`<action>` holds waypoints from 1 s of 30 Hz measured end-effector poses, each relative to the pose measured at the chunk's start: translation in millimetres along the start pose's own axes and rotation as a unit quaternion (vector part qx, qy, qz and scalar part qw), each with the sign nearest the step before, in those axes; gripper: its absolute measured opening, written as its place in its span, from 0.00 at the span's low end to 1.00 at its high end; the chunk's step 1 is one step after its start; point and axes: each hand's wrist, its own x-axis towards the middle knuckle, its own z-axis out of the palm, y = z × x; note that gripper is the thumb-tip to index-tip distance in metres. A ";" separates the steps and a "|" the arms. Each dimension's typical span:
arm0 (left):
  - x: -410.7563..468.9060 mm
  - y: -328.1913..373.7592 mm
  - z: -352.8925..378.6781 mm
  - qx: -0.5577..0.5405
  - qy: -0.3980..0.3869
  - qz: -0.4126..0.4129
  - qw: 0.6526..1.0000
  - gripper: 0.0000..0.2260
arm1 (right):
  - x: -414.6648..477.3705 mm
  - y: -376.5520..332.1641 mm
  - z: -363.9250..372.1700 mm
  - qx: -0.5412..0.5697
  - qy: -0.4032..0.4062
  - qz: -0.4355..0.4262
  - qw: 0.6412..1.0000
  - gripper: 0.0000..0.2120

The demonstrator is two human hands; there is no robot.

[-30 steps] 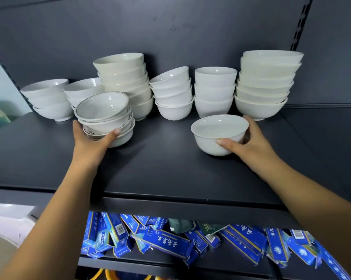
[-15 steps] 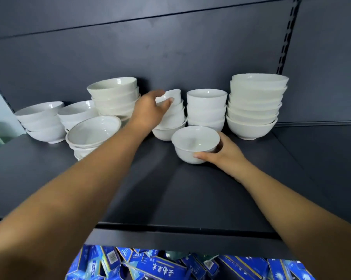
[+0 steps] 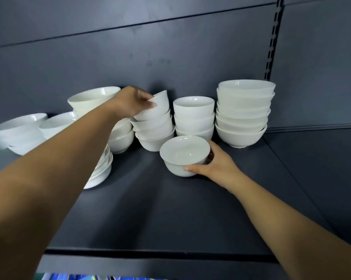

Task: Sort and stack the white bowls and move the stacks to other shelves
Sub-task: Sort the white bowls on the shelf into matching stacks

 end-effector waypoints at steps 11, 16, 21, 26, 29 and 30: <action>2.0 -1.5 -3.0 0.114 -0.003 0.045 0.993 0.09 | 4.9 1.2 -3.5 -0.001 -0.023 -0.003 1.000 0.35; -3.5 -13.2 10.0 0.110 -0.023 0.044 0.993 0.09 | 5.7 2.9 -5.9 -0.007 -0.026 -0.002 1.000 0.36; -10.6 -22.6 20.0 0.069 -0.012 0.047 0.996 0.08 | 5.8 3.5 -7.1 -0.008 -0.027 -0.007 1.000 0.36; -13.7 -26.5 37.0 -0.036 0.076 0.026 0.996 0.11 | 6.7 5.6 -6.7 -0.005 -0.034 -0.022 0.999 0.35; -17.8 -31.9 44.9 -0.072 0.099 0.027 0.992 0.11 | 3.1 2.6 -6.5 -0.002 -0.055 -0.036 0.998 0.34; -18.1 -34.6 45.7 -0.055 0.096 0.037 0.993 0.12 | 1.4 1.2 -6.8 -0.006 -0.051 -0.039 0.998 0.37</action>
